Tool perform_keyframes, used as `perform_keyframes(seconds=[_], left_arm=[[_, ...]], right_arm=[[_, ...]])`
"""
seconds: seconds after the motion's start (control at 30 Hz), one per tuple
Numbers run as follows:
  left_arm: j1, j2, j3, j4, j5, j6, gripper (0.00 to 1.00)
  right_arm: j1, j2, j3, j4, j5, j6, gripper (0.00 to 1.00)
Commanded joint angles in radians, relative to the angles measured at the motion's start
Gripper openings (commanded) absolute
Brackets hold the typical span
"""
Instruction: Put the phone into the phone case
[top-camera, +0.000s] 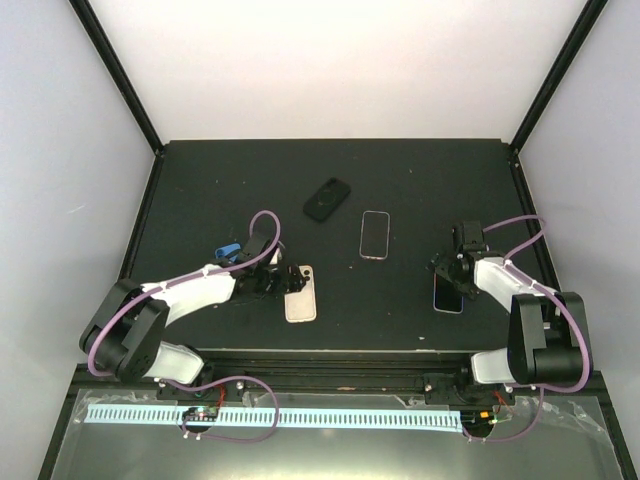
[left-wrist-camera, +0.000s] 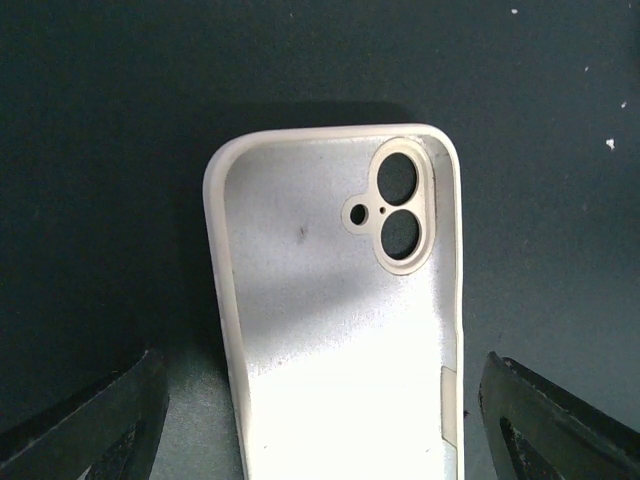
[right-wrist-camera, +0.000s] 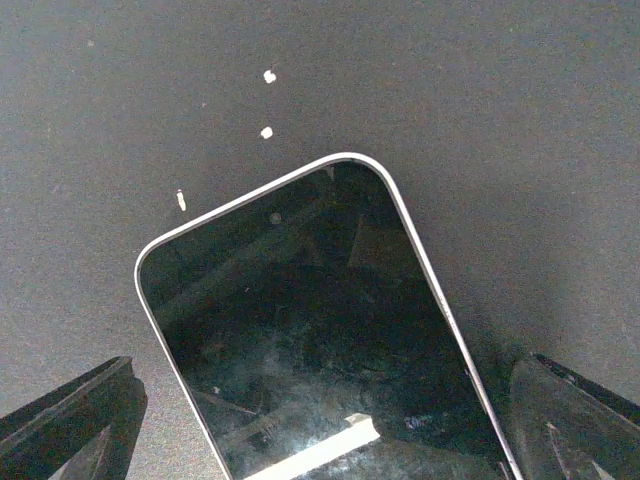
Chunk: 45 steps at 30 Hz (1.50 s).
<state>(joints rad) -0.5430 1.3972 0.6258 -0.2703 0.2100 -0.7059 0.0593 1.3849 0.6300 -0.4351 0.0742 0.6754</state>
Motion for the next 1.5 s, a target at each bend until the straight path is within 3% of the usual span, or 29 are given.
perform_keyframes(seconds=[0.0,0.23,0.43,1.47], left_arm=[[0.005,0.0,-0.012,0.047,0.05,0.005,0.86],[0.006,0.003,-0.012,0.059,0.08,-0.001,0.86],[0.005,0.0,-0.011,0.068,0.092,-0.007,0.86],[0.005,-0.095,-0.048,0.054,0.094,0.005,0.86]], right_arm=[[-0.006,0.007,-0.011,-0.03,0.006,-0.022,1.0],[-0.004,-0.001,-0.012,-0.064,-0.154,-0.066,1.0],[0.021,-0.003,-0.027,-0.07,-0.163,-0.085,0.98],[0.287,0.113,0.059,-0.19,0.068,-0.047,0.81]])
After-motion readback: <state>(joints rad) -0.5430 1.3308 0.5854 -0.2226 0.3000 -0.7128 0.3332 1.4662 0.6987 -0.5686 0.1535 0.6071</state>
